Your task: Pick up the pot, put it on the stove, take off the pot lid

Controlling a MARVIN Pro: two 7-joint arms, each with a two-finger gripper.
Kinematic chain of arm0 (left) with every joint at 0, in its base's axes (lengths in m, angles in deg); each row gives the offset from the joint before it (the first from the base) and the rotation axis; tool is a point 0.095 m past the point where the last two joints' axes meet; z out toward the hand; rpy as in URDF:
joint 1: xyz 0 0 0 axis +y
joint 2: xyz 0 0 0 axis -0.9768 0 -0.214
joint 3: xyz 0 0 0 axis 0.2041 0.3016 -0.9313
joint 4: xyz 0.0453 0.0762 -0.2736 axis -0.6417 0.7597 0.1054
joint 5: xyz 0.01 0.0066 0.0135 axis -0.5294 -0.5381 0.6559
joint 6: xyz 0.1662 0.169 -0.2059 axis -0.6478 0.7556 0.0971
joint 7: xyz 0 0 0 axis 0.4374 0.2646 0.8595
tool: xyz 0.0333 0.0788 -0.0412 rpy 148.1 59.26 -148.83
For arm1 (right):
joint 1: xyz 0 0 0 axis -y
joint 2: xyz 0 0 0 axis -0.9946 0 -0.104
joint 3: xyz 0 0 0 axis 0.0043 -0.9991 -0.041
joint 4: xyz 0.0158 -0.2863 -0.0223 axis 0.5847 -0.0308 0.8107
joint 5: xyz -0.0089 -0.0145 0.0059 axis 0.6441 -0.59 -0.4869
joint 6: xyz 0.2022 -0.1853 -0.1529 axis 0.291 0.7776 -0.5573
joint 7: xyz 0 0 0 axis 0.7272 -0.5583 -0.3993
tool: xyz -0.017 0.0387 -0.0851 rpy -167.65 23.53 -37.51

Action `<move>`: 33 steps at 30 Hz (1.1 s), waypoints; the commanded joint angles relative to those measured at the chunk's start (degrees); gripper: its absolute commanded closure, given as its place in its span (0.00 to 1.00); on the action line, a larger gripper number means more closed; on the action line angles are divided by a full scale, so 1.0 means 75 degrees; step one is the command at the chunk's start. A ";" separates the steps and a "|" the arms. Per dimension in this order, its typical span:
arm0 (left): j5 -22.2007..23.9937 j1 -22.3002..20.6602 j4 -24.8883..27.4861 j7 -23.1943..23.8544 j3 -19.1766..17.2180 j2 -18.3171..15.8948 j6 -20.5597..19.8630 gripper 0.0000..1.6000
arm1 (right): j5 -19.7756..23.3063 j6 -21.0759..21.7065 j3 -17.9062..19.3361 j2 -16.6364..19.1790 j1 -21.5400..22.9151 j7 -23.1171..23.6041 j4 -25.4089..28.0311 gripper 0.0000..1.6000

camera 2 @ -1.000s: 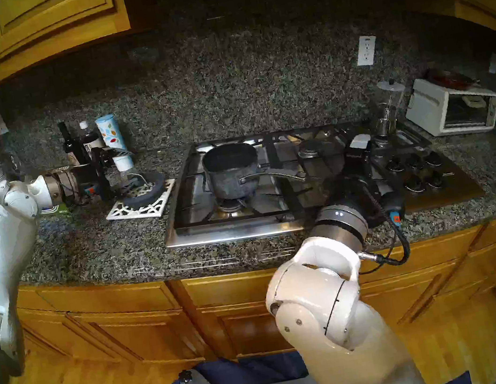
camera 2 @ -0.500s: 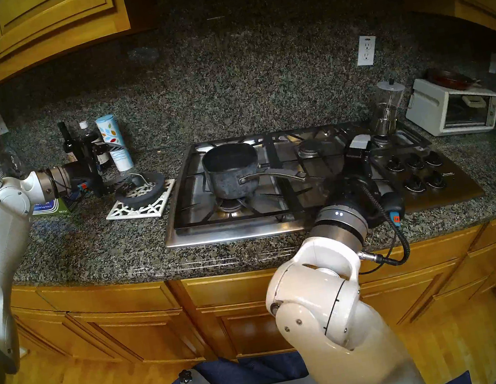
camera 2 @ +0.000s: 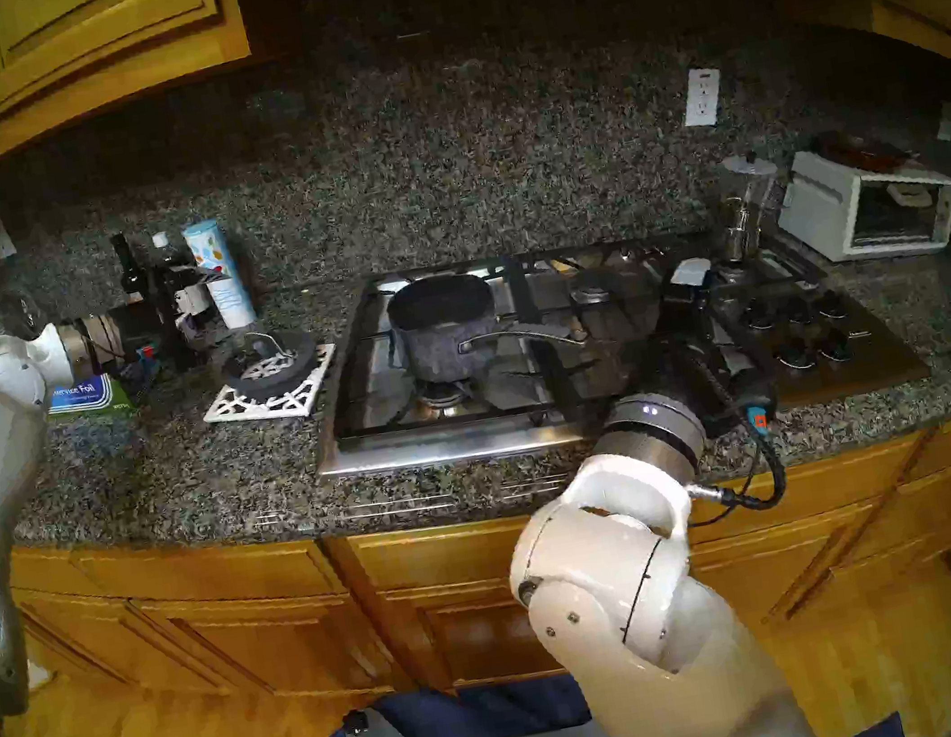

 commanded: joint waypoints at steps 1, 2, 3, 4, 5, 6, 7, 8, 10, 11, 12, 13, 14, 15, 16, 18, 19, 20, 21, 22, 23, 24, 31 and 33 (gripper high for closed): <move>0.0201 -0.0502 0.0190 -0.0111 -0.0137 -0.0094 -0.0012 0.00 | -0.0097 0.0013 0.0012 -0.0008 0.0099 -0.0508 0.0178 0.00; 0.0209 -0.0533 0.0180 -0.0107 -0.0140 -0.0092 -0.0012 0.00 | -0.0097 0.0013 0.0013 -0.0010 0.0098 -0.0506 0.0178 0.00; 0.0218 -0.0563 0.0178 -0.0100 -0.0142 -0.0092 -0.0012 0.00 | -0.0095 0.0013 0.0013 -0.0009 0.0098 -0.0503 0.0177 0.00; 0.0220 -0.0581 0.0182 -0.0103 -0.0145 -0.0095 -0.0012 0.00 | -0.0093 0.0013 0.0014 -0.0009 0.0097 -0.0498 0.0177 0.00; 0.0232 -0.0607 0.0184 -0.0096 -0.0146 -0.0100 -0.0012 0.00 | -0.0091 0.0013 0.0014 -0.0009 0.0097 -0.0495 0.0176 0.00; 0.0244 -0.0630 0.0187 -0.0089 -0.0145 -0.0105 -0.0012 0.00 | -0.0090 0.0013 0.0015 -0.0006 0.0099 -0.0496 0.0176 0.00; 0.0254 -0.0647 0.0188 -0.0083 -0.0144 -0.0106 -0.0012 0.00 | -0.0092 0.0013 0.0014 -0.0011 0.0097 -0.0496 0.0177 0.00; 0.0264 -0.0677 0.0190 -0.0074 -0.0141 -0.0107 -0.0012 0.00 | -0.0092 0.0013 0.0014 -0.0013 0.0095 -0.0496 0.0177 0.00; 0.0282 -0.0716 0.0192 -0.0061 -0.0137 -0.0107 -0.0012 0.00 | -0.0092 0.0013 0.0014 -0.0009 0.0097 -0.0499 0.0177 0.00; 0.0293 -0.0732 0.0187 -0.0057 -0.0135 -0.0106 -0.0012 0.00 | -0.0094 0.0013 0.0013 -0.0009 0.0098 -0.0505 0.0178 0.00; 0.0301 -0.0743 0.0183 -0.0052 -0.0133 -0.0105 -0.0012 0.00 | -0.0097 0.0013 0.0012 -0.0012 0.0097 -0.0508 0.0179 0.00; 0.0311 -0.0756 0.0177 -0.0044 -0.0127 -0.0106 -0.0012 0.00 | -0.0099 0.0013 0.0011 -0.0008 0.0100 -0.0516 0.0180 0.00; 0.0311 -0.0756 0.0177 -0.0044 -0.0127 -0.0106 -0.0012 0.00 | -0.0099 0.0013 0.0011 -0.0008 0.0100 -0.0516 0.0180 0.00; 0.0339 -0.0781 0.0159 -0.0024 -0.0111 -0.0107 -0.0012 0.00 | -0.0110 0.0013 0.0008 -0.0009 0.0101 -0.0535 0.0183 0.00; 0.0365 -0.0790 0.0148 -0.0011 -0.0105 -0.0103 -0.0012 0.00 | -0.0112 0.0013 0.0007 -0.0006 0.0103 -0.0541 0.0184 0.00; 0.0456 -0.0802 0.0134 0.0024 -0.0102 -0.0070 -0.0012 0.00 | -0.0121 0.0013 0.0004 -0.0007 0.0104 -0.0557 0.0186 0.00; 0.0472 -0.0809 0.0127 0.0034 -0.0096 -0.0072 -0.0012 0.00 | -0.0125 0.0013 0.0003 -0.0004 0.0106 -0.0566 0.0187 0.00; 0.0489 -0.0816 0.0121 0.0046 -0.0090 -0.0074 -0.0012 0.00 | -0.0129 0.0013 0.0002 -0.0003 0.0108 -0.0573 0.0188 0.00; 0.0523 -0.0827 0.0111 0.0069 -0.0079 -0.0078 -0.0012 0.00 | -0.0136 0.0013 0.0000 -0.0006 0.0107 -0.0582 0.0189 0.00; 0.0544 -0.0833 0.0105 0.0084 -0.0073 -0.0080 -0.0012 0.00 | -0.0138 0.0013 -0.0001 0.0001 0.0111 -0.0591 0.0189 0.00; 0.0556 -0.0837 0.0101 0.0094 -0.0070 -0.0081 -0.0012 0.00 | -0.0143 0.0013 -0.0002 -0.0006 0.0108 -0.0591 0.0190 0.00; 0.0556 -0.0837 0.0101 0.0094 -0.0070 -0.0081 -0.0012 0.00 | -0.0143 0.0013 -0.0002 -0.0006 0.0108 -0.0591 0.0190 0.00; 0.0664 -0.0868 0.0075 0.0180 -0.0041 -0.0092 -0.0012 0.00 | -0.0158 0.0013 -0.0006 -0.0001 0.0113 -0.0616 0.0192 0.00; 0.0694 -0.0877 0.0067 0.0206 -0.0032 -0.0094 -0.0012 0.00 | -0.0161 0.0013 -0.0007 -0.0001 0.0114 -0.0619 0.0192 0.00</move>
